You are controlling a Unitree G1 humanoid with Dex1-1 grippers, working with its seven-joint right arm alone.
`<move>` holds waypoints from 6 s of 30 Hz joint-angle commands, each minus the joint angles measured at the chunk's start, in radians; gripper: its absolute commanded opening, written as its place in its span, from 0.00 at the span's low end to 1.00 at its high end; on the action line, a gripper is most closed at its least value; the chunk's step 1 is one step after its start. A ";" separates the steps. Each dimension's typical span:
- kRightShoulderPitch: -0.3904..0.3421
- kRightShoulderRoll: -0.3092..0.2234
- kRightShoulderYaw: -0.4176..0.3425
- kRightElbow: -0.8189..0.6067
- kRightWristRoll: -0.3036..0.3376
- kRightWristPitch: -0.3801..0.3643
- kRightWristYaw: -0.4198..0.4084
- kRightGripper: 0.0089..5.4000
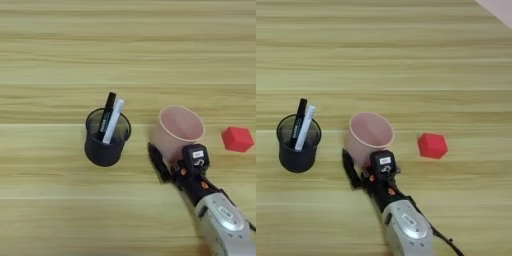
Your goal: Move the objects on the table
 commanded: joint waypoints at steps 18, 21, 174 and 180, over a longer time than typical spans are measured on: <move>0.066 -0.001 0.064 0.026 -0.017 0.085 0.025 0.77; 0.065 -0.001 0.065 0.028 -0.019 0.083 0.024 0.83; -0.220 -0.223 -0.350 0.145 0.018 0.515 -0.092 0.99; -0.234 -0.226 -0.350 0.170 0.016 0.507 -0.091 0.99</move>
